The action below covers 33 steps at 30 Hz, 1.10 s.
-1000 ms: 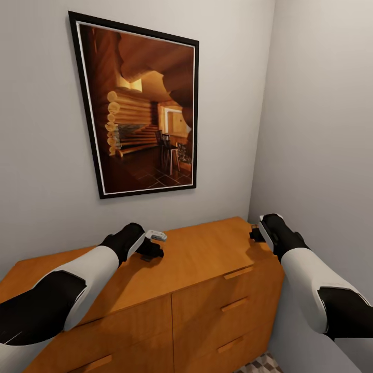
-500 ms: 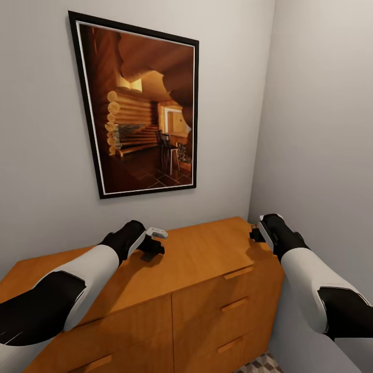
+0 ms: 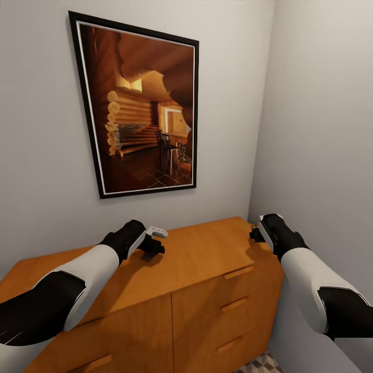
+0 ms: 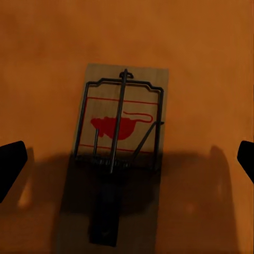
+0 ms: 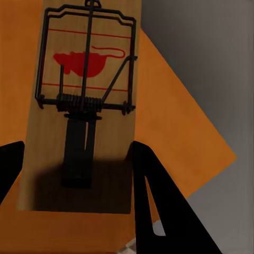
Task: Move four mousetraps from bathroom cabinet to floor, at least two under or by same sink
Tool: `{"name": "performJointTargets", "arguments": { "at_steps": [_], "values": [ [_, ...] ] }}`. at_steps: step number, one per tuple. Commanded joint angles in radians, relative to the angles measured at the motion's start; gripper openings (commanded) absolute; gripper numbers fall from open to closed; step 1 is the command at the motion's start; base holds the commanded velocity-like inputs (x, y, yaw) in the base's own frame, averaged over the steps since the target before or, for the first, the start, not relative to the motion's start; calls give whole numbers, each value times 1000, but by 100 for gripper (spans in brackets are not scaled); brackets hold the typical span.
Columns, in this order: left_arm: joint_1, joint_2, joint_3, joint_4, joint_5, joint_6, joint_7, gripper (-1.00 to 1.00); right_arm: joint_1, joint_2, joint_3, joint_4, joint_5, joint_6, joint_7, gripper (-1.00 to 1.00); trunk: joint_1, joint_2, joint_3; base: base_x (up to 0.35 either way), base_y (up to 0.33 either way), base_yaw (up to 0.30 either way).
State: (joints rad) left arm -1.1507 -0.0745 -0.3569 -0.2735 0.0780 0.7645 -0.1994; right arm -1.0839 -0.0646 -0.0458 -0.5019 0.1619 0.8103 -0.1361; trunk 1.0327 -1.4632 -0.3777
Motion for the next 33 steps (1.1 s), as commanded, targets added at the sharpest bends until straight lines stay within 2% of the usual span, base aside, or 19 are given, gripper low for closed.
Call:
{"name": "performJointTargets", "arguments": {
  "at_steps": [1, 9, 21, 33],
  "values": [
    [-1, 1, -8, -1, 8, 4, 0, 100, -1, 1, -5, -1, 7, 4, 4, -100, 0, -1, -1, -76, 0, 0],
    [-1, 2, -10, 0, 7, 4, 0, 100, -1, 1, -5, -1, 7, 4, 4, -100, 0, -1, -1, -163, 0, 0],
    [-1, 3, -10, 2, 6, 4, 0, 100, -1, 0, -5, -1, 8, 3, 4, -100, 0, -1, -1, -21, 0, 0],
    [-1, 27, -8, 1, 6, 3, 1, 100, -1, 0, -5, -1, 8, 3, 4, -100, 0, -1, -1, 0, 0, 0]
  ]
}}
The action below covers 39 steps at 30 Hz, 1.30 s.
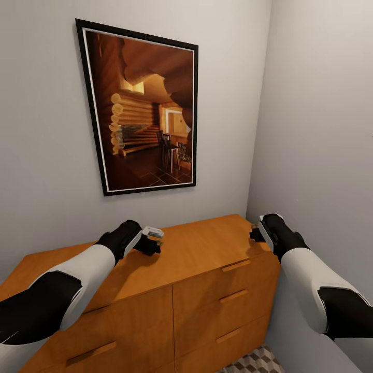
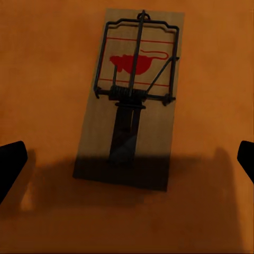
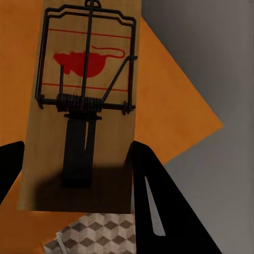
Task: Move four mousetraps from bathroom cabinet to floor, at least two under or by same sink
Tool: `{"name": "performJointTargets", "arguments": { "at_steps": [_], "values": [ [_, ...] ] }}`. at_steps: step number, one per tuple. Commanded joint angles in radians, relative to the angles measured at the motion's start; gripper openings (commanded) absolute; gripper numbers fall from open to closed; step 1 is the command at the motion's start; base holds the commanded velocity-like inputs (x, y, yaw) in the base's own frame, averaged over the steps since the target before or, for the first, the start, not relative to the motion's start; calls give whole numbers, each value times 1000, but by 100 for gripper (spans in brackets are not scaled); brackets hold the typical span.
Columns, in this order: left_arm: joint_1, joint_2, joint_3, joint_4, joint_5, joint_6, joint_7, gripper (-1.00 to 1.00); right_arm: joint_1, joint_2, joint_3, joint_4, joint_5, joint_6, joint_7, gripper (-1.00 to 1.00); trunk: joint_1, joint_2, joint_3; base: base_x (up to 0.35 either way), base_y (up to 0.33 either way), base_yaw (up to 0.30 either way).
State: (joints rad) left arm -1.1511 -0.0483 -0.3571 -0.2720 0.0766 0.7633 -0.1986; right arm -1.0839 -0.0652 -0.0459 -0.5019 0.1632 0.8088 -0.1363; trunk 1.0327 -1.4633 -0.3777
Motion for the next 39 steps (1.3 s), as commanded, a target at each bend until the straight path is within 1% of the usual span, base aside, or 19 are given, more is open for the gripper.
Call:
{"name": "performJointTargets", "arguments": {
  "at_steps": [1, 8, 12, 33, 39],
  "values": [
    [-1, 2, -8, -1, 8, 4, 1, 100, -1, 1, -5, -1, 7, 4, 4, -100, 0, -1, -1, 0, 0, 0],
    [-1, 23, -8, -1, 7, 3, 0, 100, -1, 1, -5, -1, 7, 4, 4, -100, 0, -1, -1, 0, 0, 0],
    [-1, 28, -9, -1, 6, 1, -2, 100, -1, 1, -5, -1, 7, 4, 4, -100, 0, -1, -1, 0, 0, 0],
    [-1, 23, -15, -5, 3, -4, 2, 100, -1, 1, -5, -1, 9, 4, 4, -100, 0, -1, -1, 1, 0, 0],
    [-1, 22, -18, -5, 1, -5, 5, 100, -1, 1, -5, -1, 9, 4, 4, -100, 0, -1, -1, 109, 0, 0]
  ]
}}
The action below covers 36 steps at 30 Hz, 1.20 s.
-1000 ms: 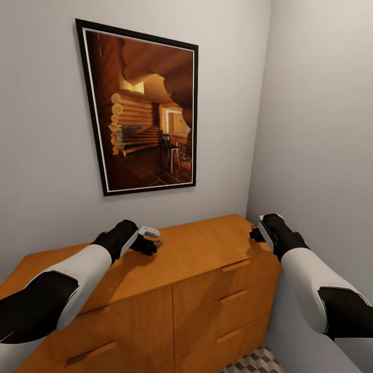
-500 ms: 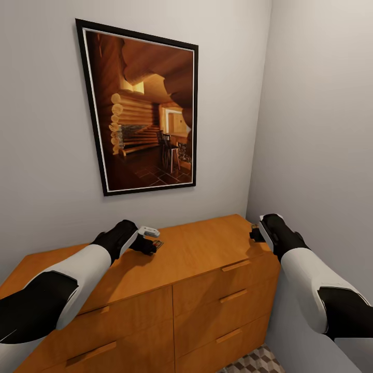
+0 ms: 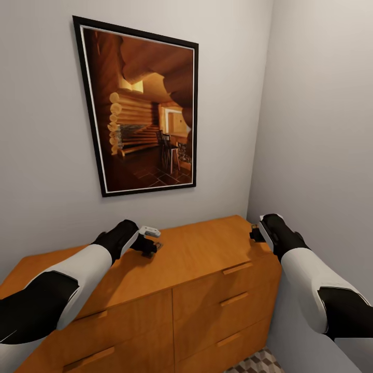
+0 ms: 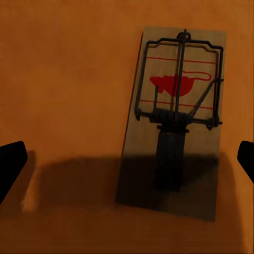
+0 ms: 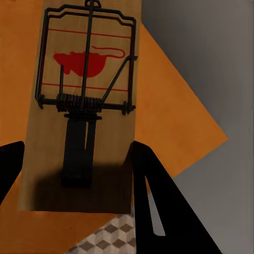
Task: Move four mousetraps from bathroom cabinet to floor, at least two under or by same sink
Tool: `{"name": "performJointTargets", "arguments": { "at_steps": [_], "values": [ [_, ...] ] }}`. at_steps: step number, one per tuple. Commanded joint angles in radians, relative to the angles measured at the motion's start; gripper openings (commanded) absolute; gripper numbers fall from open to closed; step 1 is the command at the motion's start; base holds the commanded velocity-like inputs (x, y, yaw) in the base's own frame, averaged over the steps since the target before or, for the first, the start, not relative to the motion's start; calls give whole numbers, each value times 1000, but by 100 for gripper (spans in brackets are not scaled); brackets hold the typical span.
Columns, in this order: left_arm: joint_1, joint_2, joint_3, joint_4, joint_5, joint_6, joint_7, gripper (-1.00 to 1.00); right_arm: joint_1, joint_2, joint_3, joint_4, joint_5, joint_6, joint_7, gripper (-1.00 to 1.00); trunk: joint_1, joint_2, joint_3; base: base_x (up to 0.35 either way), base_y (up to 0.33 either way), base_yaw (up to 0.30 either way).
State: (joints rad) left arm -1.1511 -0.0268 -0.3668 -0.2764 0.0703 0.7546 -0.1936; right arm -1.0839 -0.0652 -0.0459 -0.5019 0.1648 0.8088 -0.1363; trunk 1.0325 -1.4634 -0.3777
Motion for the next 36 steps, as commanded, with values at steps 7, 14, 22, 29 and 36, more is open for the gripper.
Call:
{"name": "performJointTargets", "arguments": {
  "at_steps": [7, 14, 22, 29, 36],
  "values": [
    [-1, 1, -9, -1, 5, 3, 0, 100, -1, 1, -5, -1, 7, 4, 4, -100, 0, -1, -1, 41, 0, 0],
    [-1, 1, -8, -1, 5, 3, 0, 100, -1, 1, -5, -1, 7, 4, 4, -100, 0, -1, -1, 6, 0, 0],
    [-1, -1, -5, 0, 6, 2, 0, 100, -1, 1, -5, -1, 7, 4, 4, -100, 0, -1, -1, 1, 0, 0],
    [-1, -11, -3, 0, 6, 1, 0, 100, -1, 1, -5, -1, 7, 4, 4, -100, 0, -1, -1, 0, 0, 0],
    [-1, -20, -2, 0, 7, 0, 0, 100, -1, 1, -5, -1, 7, 4, 4, -100, 0, -1, -1, 0, 0, 0]
  ]
}}
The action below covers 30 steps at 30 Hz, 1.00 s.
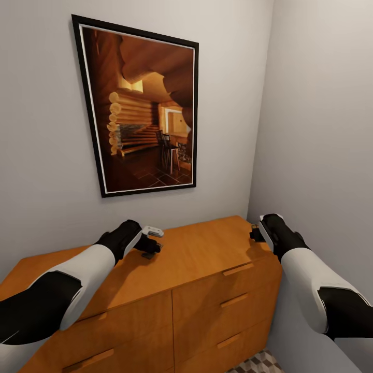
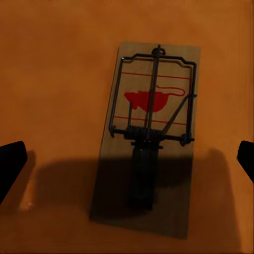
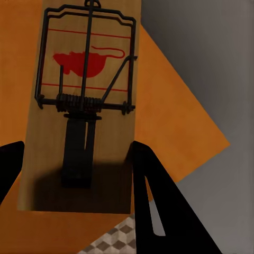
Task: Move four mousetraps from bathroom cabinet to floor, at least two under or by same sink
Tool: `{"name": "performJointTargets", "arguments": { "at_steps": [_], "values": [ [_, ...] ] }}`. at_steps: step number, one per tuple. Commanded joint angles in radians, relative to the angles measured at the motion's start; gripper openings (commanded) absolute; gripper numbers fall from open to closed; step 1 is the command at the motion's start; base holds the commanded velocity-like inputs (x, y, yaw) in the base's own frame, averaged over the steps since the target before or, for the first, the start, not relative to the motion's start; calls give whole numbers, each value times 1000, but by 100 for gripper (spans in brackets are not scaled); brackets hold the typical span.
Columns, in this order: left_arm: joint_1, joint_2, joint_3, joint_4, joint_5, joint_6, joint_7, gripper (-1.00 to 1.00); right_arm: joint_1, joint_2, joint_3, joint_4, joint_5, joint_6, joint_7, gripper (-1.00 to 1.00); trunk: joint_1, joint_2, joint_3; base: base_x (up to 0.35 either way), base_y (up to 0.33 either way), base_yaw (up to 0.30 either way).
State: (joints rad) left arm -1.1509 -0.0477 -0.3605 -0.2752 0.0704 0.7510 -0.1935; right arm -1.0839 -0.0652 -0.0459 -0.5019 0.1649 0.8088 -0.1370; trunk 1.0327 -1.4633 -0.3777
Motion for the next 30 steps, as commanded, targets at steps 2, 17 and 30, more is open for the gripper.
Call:
{"name": "performJointTargets", "arguments": {
  "at_steps": [2, 17, 30],
  "values": [
    [-1, -1, -8, -1, 7, 4, 0, 100, -1, 1, -5, -1, 7, 4, 5, -100, 0, -1, -1, 0, 0, 0],
    [-1, -1, -5, 0, 12, 4, 0, 100, -1, 1, -5, -1, 7, 4, 5, -100, 0, -1, -1, 0, 0, 0],
    [-1, -1, -5, 25, 21, -25, 0, 100, -1, 1, -5, -1, 7, 4, 5, -100, 0, -1, -1, 0, 0, 0]
  ]
}}
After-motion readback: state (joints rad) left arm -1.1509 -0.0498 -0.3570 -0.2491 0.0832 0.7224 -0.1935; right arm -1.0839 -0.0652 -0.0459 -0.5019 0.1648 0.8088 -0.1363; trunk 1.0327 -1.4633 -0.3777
